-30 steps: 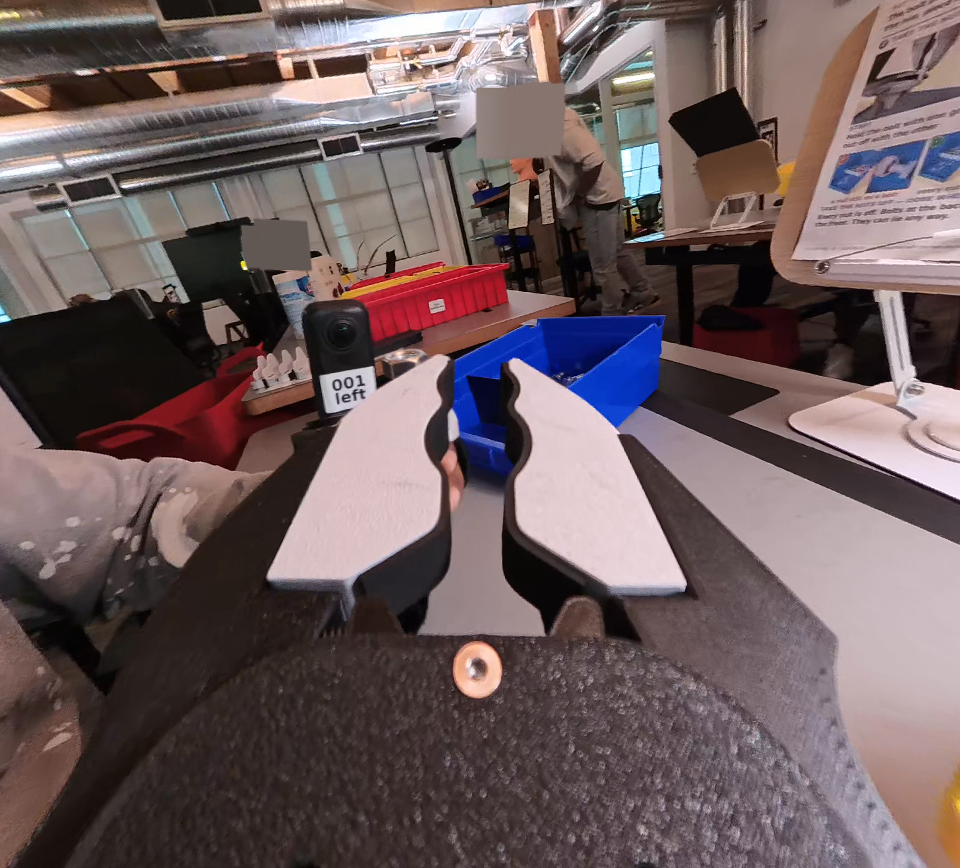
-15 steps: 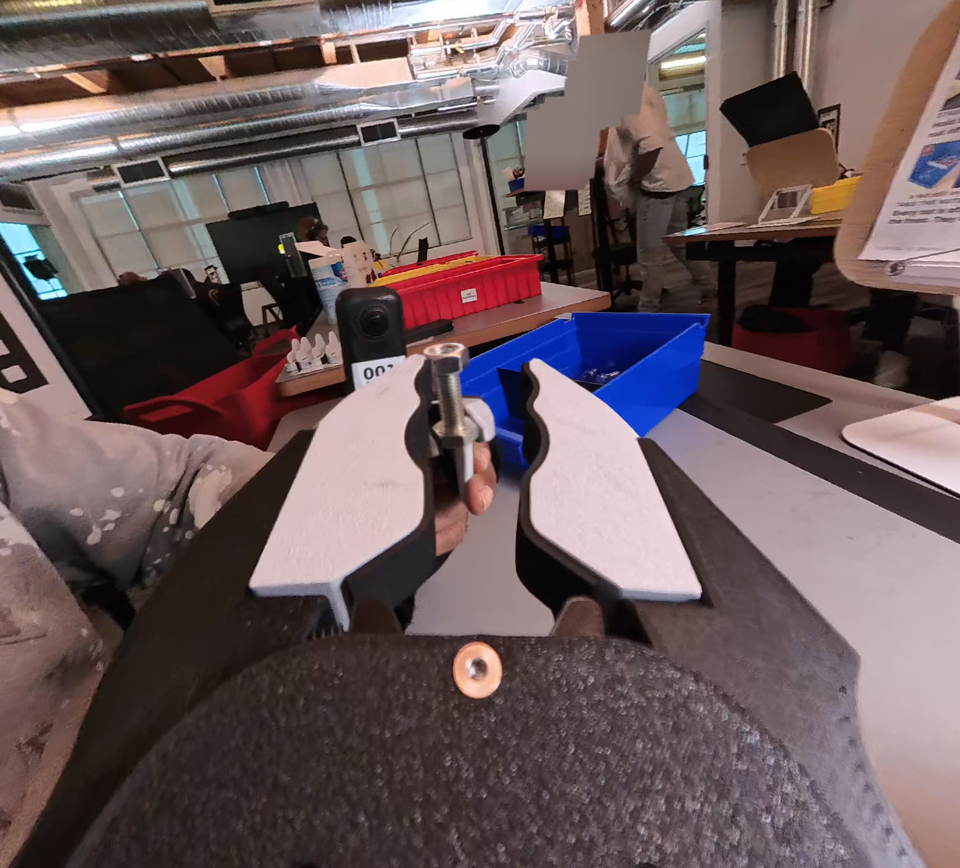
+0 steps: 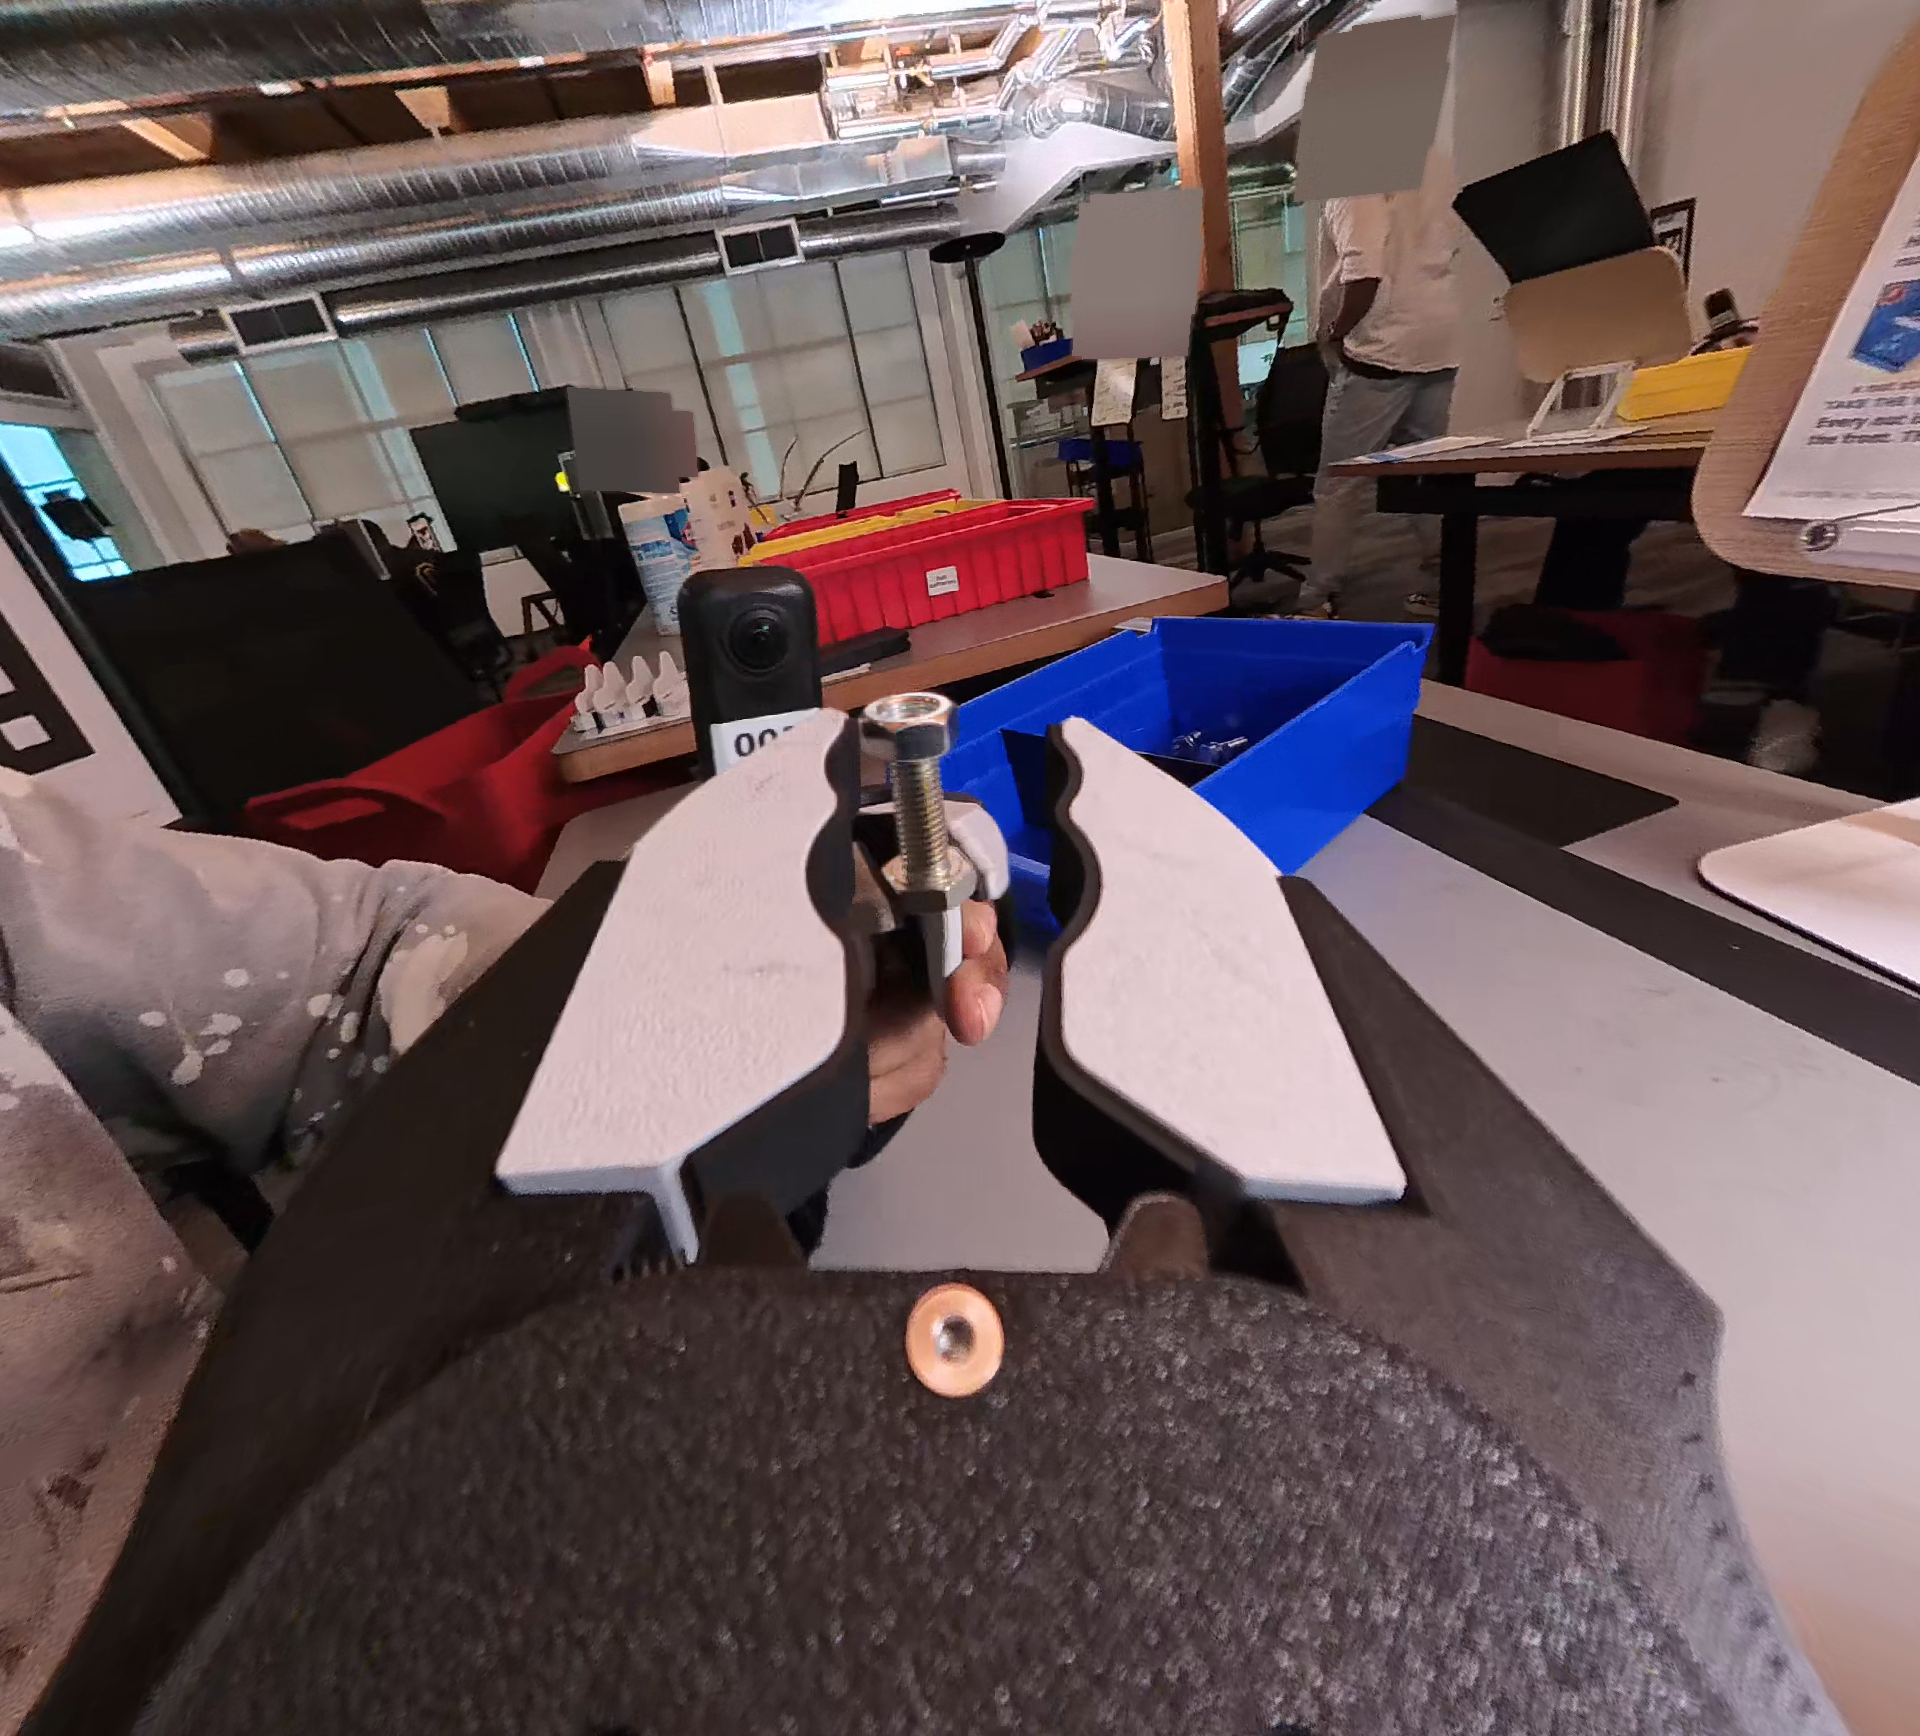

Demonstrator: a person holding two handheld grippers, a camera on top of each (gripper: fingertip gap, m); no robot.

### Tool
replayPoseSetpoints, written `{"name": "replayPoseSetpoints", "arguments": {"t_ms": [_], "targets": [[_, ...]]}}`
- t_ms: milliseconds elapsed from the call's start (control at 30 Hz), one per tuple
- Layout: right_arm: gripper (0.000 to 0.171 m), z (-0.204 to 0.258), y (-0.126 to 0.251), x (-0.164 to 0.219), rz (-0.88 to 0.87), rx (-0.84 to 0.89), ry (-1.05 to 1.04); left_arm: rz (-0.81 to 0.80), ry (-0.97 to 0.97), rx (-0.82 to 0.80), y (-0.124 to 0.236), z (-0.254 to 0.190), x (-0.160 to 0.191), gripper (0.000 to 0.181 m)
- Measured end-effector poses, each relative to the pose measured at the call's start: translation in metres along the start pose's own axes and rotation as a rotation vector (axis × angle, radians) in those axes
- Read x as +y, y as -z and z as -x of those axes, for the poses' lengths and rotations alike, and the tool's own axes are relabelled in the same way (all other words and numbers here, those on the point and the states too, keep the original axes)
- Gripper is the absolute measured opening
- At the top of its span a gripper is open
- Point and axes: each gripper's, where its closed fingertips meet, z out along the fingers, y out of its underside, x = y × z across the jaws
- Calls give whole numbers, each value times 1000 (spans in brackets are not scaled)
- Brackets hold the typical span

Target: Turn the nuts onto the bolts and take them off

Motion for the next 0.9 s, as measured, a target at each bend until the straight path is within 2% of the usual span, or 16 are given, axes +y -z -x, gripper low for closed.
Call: {"name": "replayPoseSetpoints", "arguments": {"t_ms": [67, 133, 333, 467, 500, 567, 767, 900], "targets": [[31, -6, 3, -1, -6, 15, -9, -7, 6, 1, 1, 1, -2, 18], [21, -19, 9, -6, -33, 76, -15, -7, -1, -2, 1, 1, -3, 18], [34, -2, 1, 0, 7, 11, 12, 5, 1, -8, 0, 3, 1, 18], [30, -4, 1, 2, 10, 15, 6, -4, 10, -7, 1, 3, -1, 17], [21, -9, 3, 0, -1, 36, -5, -16, 16, 0, 2, 3, -3, 17], [19, -14, 7, -5, -31, 58, 2, -17, 7, -5, 2, 3, -5, 18], [33, 0, 0, 2, 4, -11, 3, 2, 5, 0, 0, 1, 0, 18], [28, 0, 1, 1, 2, -8, 11, -4, 12, 5, 1, 1, -1, 17]]}}
